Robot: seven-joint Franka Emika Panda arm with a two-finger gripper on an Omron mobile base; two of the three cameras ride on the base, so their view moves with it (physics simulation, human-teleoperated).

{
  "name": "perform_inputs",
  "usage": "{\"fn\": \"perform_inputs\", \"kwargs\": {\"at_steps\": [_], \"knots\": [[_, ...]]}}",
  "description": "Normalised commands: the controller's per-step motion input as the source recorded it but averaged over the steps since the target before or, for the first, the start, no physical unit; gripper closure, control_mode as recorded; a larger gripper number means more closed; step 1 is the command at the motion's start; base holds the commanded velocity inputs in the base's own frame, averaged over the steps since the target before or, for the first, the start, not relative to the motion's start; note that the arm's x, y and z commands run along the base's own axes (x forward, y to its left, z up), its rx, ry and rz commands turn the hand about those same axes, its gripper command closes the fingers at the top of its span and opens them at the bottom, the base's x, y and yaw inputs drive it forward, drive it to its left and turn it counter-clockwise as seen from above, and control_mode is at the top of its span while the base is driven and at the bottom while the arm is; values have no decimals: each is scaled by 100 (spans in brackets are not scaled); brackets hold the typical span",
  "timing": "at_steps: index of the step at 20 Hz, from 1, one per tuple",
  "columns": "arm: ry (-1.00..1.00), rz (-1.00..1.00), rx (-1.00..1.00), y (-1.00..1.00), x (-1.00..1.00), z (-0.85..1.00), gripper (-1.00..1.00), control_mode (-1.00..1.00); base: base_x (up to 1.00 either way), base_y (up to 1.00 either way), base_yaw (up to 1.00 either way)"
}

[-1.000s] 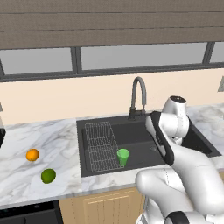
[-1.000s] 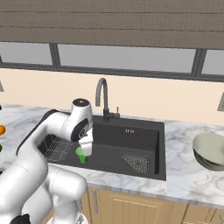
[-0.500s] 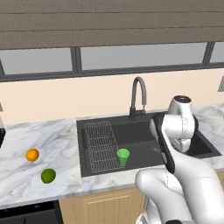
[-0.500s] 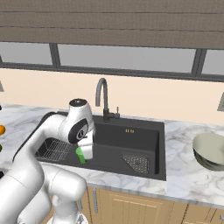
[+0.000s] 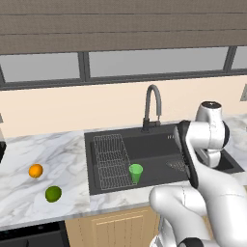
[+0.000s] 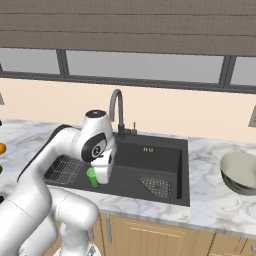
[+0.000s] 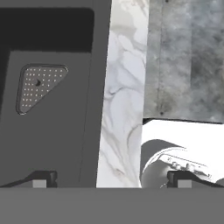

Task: Remove the orange and lime from the sink. Then move the bowl and cup from the counter to the sink for washing.

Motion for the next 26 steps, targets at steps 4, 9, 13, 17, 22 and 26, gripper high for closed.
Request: {"fn": "perform_inputs", "kwargs": {"at_steps": [4, 9, 13, 17, 22, 26], "knots": [[3, -35, -1, -32, -8, 16, -100, -100, 0, 0, 0], [0, -41, -1, -30, -8, 14, -100, -100, 0, 0, 0], [-7, -35, 0, -28, -11, 7, -100, -100, 0, 0, 0], [-13, -25, -2, -23, -12, 2, -100, -100, 0, 0, 0], [-21, -18, -7, -22, -3, 0, -100, -100, 0, 0, 0], [-22, -14, -10, -21, 2, 0, -100, -100, 0, 0, 0]]}}
